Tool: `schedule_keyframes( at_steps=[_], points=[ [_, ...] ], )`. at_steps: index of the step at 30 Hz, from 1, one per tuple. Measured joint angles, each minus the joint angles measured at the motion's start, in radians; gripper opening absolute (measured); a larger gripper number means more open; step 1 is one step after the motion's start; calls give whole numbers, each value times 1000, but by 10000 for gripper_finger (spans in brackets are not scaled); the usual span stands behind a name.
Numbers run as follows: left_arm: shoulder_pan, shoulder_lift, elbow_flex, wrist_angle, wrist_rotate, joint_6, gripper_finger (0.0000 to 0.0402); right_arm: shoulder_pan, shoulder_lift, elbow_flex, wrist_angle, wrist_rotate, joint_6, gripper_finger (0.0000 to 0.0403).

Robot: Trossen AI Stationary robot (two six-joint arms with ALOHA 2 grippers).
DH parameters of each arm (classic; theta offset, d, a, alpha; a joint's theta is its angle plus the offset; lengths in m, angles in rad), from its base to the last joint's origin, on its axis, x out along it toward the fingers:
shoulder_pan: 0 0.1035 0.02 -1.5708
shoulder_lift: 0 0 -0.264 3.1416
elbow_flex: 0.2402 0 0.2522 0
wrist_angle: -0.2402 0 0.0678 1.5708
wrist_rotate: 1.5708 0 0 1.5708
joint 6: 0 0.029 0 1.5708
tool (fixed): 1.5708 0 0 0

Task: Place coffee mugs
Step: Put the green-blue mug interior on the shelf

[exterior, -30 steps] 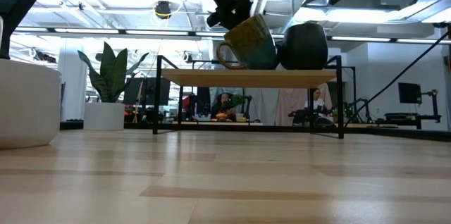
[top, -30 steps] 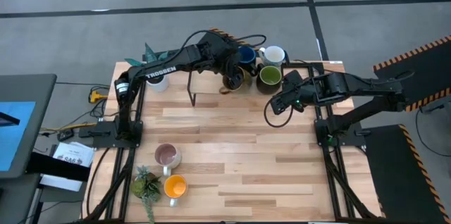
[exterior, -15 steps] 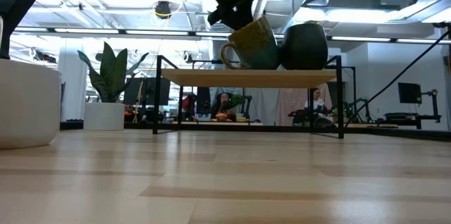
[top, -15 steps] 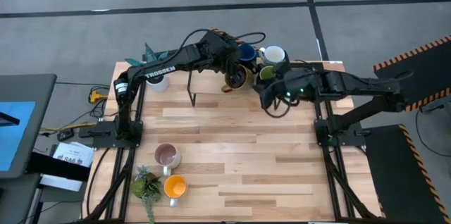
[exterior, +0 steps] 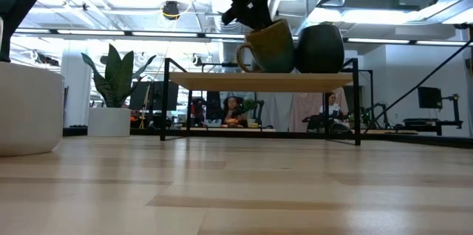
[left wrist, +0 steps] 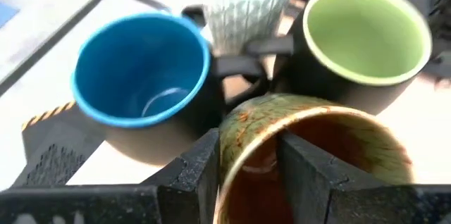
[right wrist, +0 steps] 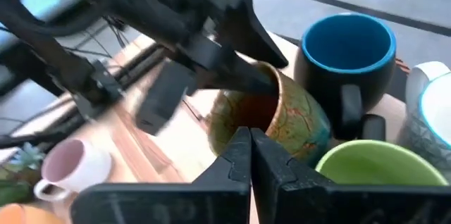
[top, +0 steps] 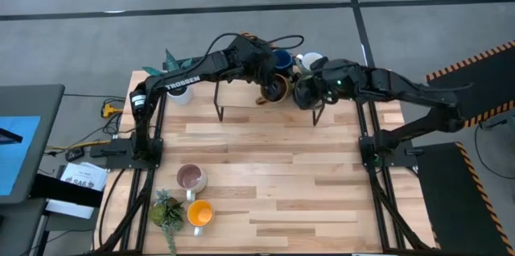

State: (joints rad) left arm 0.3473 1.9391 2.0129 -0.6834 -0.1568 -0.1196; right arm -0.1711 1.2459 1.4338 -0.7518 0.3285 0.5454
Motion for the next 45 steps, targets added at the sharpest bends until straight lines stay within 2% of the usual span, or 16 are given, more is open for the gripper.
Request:
schedule_keyframes(
  at_steps=[14,27,31,35,38,41,45],
  points=[
    [1,-10,8,40,20,-8,119,-149,19,-1,-3,-176,-113,17],
    [1,-36,37,62,19,14,119,-183,18,-1,-1,-190,-139,17],
    [12,-68,87,-108,18,49,113,-199,18,-1,-11,-200,-139,17],
    [19,-151,72,-256,-2,74,65,-197,14,-1,-37,-200,-155,17],
    [-1,-246,28,-276,-14,74,13,-191,7,0,-60,-200,-157,17],
    [-44,-369,-89,-235,-57,69,3,-150,16,0,-90,-196,-164,17],
    [-116,-560,-322,-79,-83,14,0,-79,20,-1,-102,-196,-173,17]
  ],
)
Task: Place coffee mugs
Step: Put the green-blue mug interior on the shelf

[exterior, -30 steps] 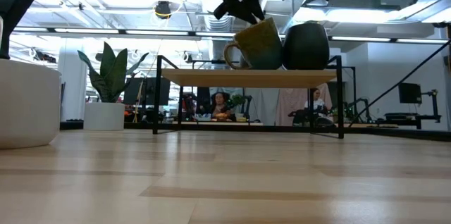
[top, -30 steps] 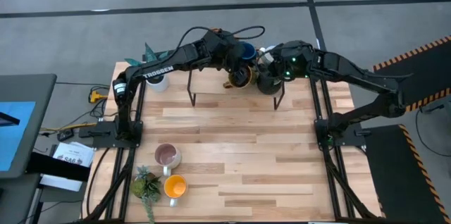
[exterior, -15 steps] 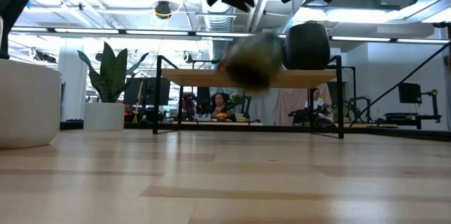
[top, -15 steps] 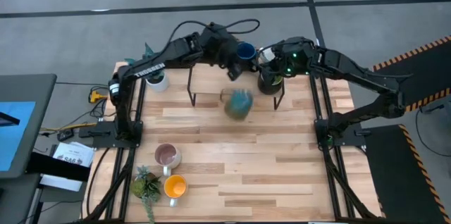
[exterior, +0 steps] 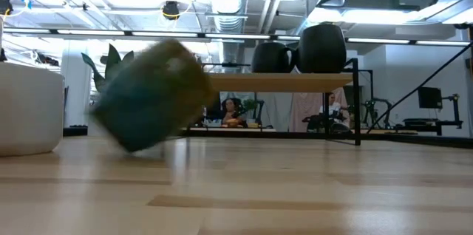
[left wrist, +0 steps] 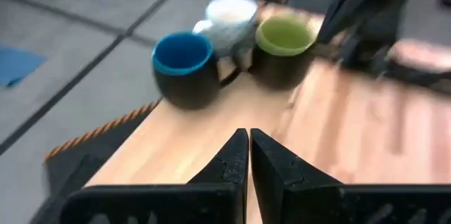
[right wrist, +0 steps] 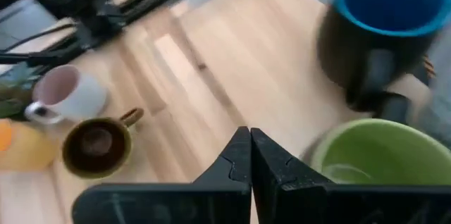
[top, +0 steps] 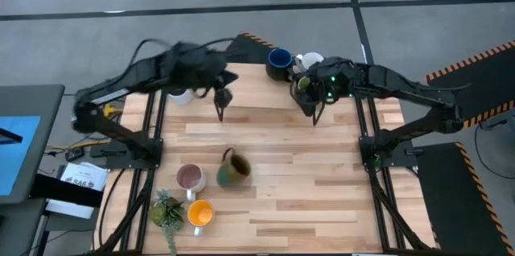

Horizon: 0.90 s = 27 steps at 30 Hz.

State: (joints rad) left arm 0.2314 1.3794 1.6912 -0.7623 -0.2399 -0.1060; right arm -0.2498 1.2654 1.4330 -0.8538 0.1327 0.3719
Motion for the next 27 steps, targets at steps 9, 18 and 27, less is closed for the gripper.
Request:
schedule_keyframes(
  at_steps=[9,18,27],
  points=[
    [-180,-226,-339,70,75,-88,0,97,-6,0,-8,52,46,30],
    [-196,-72,-312,-86,481,-80,38,126,-1,0,-8,52,46,31],
    [-266,249,-149,-310,715,274,147,126,-1,0,-19,52,41,36]
  ],
)
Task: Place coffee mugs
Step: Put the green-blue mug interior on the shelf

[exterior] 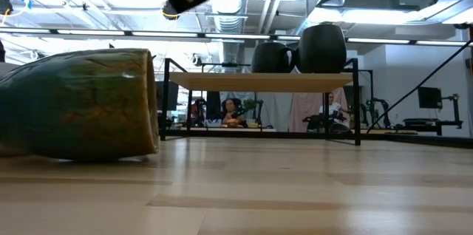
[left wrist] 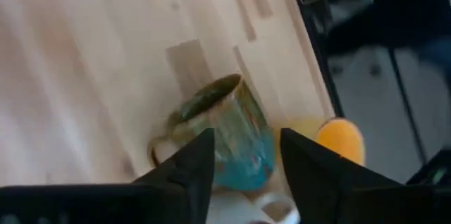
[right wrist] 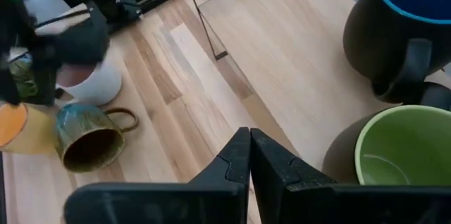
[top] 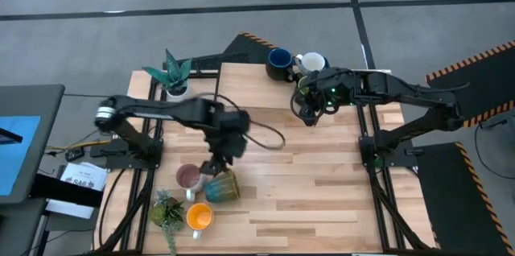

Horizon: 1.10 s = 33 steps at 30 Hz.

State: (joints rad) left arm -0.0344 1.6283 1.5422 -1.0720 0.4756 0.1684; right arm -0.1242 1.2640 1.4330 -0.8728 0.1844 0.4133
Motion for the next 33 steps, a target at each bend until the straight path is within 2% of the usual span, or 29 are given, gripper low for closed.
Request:
schedule_keyframes(
  at_steps=[6,10,15,20,33],
  points=[
    [-69,183,142,-54,5,255,177,0,0,0,-38,0,-1,41],
    [-100,282,219,-137,-51,375,178,0,0,0,-48,0,-3,41],
    [-128,372,242,-178,-125,463,178,0,0,0,-51,0,-3,42],
    [-139,422,242,-188,-158,486,178,0,0,0,-52,-1,-3,42],
    [-157,438,236,-272,-104,508,178,-1,0,0,-54,-1,-7,42]
  ],
)
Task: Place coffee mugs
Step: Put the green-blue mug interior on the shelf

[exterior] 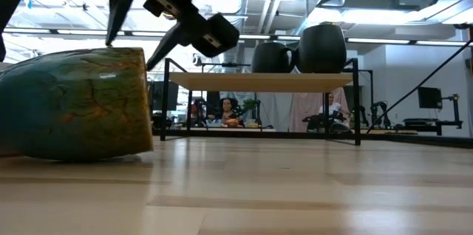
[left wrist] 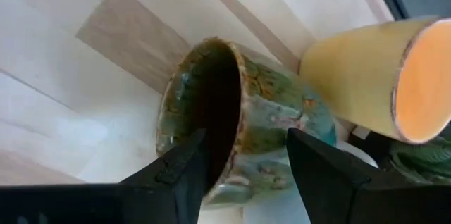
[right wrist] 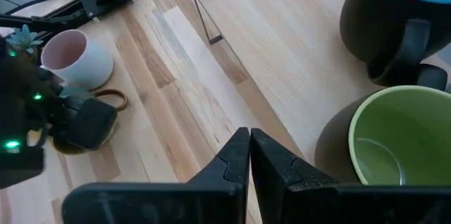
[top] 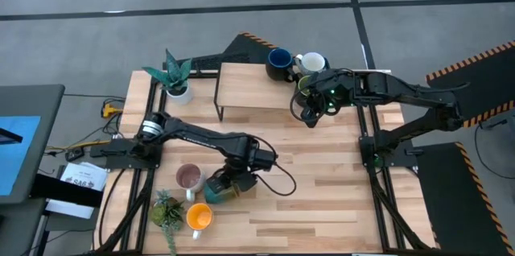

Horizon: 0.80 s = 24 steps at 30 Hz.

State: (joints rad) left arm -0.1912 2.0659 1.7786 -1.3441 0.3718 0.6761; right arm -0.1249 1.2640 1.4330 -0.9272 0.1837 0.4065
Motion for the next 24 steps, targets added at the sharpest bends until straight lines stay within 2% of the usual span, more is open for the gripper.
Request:
schedule_keyframes(
  at_steps=[16,24],
  points=[
    [-31,17,-1,-45,-11,19,178,-2,0,0,3,0,1,42],
    [-31,14,-70,-43,-12,23,178,-2,0,0,4,0,2,42]
  ],
)
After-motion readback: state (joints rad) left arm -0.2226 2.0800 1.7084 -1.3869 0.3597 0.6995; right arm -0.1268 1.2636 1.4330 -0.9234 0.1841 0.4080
